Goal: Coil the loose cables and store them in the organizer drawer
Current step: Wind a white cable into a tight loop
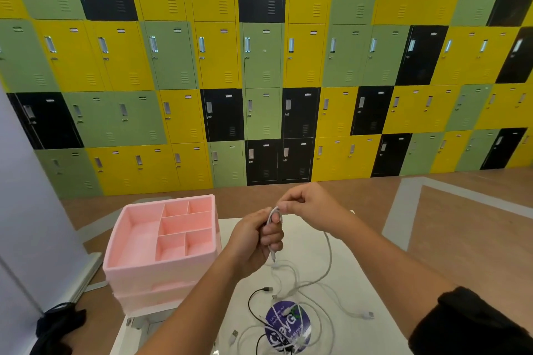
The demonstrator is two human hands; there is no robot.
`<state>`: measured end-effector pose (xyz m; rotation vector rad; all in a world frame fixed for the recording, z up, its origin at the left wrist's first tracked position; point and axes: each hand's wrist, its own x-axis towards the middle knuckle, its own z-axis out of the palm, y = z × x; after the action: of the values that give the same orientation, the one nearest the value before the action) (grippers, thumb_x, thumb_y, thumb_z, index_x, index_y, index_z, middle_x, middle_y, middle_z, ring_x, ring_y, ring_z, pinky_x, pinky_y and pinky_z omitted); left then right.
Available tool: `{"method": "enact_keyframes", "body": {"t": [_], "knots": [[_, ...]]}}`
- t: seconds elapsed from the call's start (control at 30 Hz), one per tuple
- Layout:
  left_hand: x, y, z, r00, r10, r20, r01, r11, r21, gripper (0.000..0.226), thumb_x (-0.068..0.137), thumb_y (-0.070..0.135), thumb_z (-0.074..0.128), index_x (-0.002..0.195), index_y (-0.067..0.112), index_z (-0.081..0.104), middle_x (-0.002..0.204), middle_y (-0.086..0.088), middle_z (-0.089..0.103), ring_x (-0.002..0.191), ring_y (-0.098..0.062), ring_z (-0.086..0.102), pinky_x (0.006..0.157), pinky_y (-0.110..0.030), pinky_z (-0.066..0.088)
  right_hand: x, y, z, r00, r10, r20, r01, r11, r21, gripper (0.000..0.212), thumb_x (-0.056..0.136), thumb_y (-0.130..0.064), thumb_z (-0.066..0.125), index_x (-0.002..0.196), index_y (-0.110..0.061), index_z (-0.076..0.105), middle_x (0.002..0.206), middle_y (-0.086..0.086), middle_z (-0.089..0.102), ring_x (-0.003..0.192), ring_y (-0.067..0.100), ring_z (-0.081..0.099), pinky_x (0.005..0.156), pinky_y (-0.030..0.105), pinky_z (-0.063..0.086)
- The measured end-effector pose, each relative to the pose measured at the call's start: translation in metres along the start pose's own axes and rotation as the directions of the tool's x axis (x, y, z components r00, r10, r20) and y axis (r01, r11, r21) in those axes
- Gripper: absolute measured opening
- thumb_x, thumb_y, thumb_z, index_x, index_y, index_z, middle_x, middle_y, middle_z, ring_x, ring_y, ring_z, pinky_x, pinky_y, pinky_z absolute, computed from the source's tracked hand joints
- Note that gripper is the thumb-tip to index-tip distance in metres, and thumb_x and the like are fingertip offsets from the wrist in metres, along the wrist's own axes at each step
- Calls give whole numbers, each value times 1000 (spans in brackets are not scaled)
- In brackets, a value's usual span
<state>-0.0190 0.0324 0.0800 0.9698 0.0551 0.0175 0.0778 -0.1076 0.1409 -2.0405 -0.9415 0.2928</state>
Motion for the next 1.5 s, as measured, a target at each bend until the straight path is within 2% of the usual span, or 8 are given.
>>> {"method": "enact_keyframes", "body": {"t": [0.17,0.53,0.73,0.83,1.1,1.3,1.4,1.5], "knots": [[-1,0,0,1000,25,16,-24,998,-61,33,101,31,46,80,12,60,56,5,27,46,-7,24,47,-21,32,-1,0,6,1000,18,8,-18,999,34,16,97,-22,64,92,-22,79,85,-9,73,81,3,64,73,26,50],[2,-3,7,950,244,-194,-133,881,454,38,109,25,35,84,10,59,61,0,30,54,-12,27,53,-27,31,4,3,12,996,59,-66,-59,998,0,18,97,-25,64,85,-22,77,84,-6,73,87,9,66,80,32,54],[-1,2,11,968,128,-214,-73,966,247,37,108,26,39,77,13,53,57,5,27,48,-8,20,43,-19,19,0,0,9,998,52,-33,-49,996,76,15,97,-22,65,90,-15,77,57,-20,62,52,-8,54,56,17,39],[-1,6,8,980,91,-179,-65,987,146,36,107,27,40,77,13,53,58,4,24,47,-7,19,40,-18,20,1,-1,7,999,8,-44,-5,998,65,14,96,-24,66,89,-22,78,72,-13,69,66,-1,59,65,24,47],[5,13,4,983,58,-175,-91,978,-186,40,108,27,36,74,11,52,53,6,24,41,-4,20,36,-17,22,-6,10,30,995,98,27,-102,953,285,26,106,-19,48,114,-14,72,57,3,48,49,13,43,48,28,42],[9,11,2,953,102,-285,-177,951,-253,42,109,28,33,79,7,54,52,5,27,41,-5,22,38,-19,25,-19,18,56,991,101,93,-119,967,224,30,108,-24,37,110,-13,65,62,5,49,51,10,43,49,27,41],[11,10,0,954,93,-285,-196,913,-359,41,109,23,31,82,6,57,54,5,30,43,-7,26,42,-21,31,-25,21,62,981,146,130,-169,967,190,28,108,-20,36,91,-14,57,62,4,51,48,10,43,50,29,40],[13,12,4,917,156,-367,-267,924,-274,36,107,17,33,89,3,61,57,3,33,46,-8,29,45,-22,34,-33,24,70,969,169,180,-192,974,119,22,106,-18,36,95,-15,55,61,0,50,50,11,42,51,31,40]]}}
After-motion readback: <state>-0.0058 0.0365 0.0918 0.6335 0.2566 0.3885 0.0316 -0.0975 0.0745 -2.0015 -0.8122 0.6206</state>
